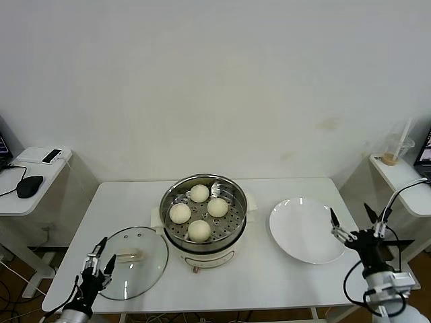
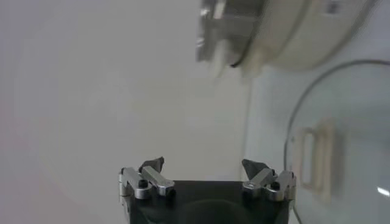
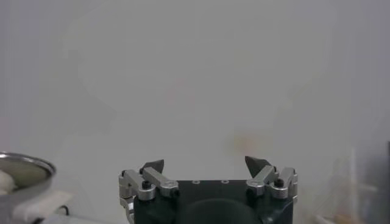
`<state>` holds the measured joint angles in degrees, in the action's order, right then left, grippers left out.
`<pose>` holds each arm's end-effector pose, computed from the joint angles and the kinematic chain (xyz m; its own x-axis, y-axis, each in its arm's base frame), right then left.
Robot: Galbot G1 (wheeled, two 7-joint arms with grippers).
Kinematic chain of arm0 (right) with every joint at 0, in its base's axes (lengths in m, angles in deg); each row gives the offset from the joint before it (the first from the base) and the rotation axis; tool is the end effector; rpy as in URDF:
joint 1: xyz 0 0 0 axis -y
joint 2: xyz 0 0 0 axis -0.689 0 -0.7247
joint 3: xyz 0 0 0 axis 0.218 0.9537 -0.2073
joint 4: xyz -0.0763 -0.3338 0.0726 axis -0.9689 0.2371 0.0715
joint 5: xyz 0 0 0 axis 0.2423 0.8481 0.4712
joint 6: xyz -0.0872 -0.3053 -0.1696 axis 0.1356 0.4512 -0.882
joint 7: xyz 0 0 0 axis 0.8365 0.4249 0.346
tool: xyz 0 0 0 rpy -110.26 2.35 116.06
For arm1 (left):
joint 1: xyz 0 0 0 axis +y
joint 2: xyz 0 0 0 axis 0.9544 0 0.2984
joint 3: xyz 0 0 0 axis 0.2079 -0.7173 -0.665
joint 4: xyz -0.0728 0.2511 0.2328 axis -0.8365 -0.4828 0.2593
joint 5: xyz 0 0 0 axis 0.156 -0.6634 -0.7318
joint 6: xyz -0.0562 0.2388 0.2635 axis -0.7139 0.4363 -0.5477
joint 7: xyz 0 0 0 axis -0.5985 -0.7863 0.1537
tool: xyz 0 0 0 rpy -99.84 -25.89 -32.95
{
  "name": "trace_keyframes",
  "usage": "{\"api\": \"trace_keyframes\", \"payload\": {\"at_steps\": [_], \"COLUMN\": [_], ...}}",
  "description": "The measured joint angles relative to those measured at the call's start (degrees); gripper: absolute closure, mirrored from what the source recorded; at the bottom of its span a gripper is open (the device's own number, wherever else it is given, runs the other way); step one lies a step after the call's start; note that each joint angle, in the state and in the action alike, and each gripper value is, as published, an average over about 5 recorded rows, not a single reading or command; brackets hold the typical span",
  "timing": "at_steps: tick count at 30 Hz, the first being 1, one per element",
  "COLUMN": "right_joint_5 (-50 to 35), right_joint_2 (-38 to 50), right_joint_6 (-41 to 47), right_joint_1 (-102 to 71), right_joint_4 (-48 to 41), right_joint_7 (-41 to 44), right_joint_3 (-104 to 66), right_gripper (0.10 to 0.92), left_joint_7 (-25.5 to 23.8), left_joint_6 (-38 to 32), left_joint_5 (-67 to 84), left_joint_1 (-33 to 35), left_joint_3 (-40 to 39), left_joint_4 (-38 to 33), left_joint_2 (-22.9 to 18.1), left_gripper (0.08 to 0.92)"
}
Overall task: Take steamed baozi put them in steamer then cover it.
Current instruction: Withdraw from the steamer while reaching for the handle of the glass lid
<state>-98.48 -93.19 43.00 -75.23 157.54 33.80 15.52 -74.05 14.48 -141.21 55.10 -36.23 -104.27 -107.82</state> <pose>0.1874 -0.1642 -0.2725 -0.9953 0.0111 -0.0958 0.0284 0.9830 -0.1814 0.1549 0.1528 -0.3443 -0.9887 0.0833 0.1249 0.1213 -0.0472 0.9915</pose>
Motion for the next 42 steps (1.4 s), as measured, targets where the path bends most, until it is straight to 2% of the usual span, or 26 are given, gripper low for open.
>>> {"api": "trace_keyframes", "payload": {"at_steps": [12, 42], "right_joint_5": [1.51, 4.15], "right_joint_2": [-3.08, -7.4], "right_joint_6": [-0.54, -1.68], "right_joint_1": [-4.3, -8.82], "right_joint_4": [1.86, 3.82], "right_joint_7": [-0.15, 0.07], "right_joint_3": [-2.56, -3.82], "right_gripper": [0.203, 0.203], "left_joint_7": [-1.1, -2.02], "left_joint_6": [-0.69, -0.92], "left_joint_5": [-4.99, -5.38], "left_joint_1": [-3.16, -15.47], "left_joint_3": [-3.0, -7.72], "left_joint_4": [5.04, 16.88], "left_joint_2": [1.17, 2.12], "left_gripper": [0.177, 0.177]}}
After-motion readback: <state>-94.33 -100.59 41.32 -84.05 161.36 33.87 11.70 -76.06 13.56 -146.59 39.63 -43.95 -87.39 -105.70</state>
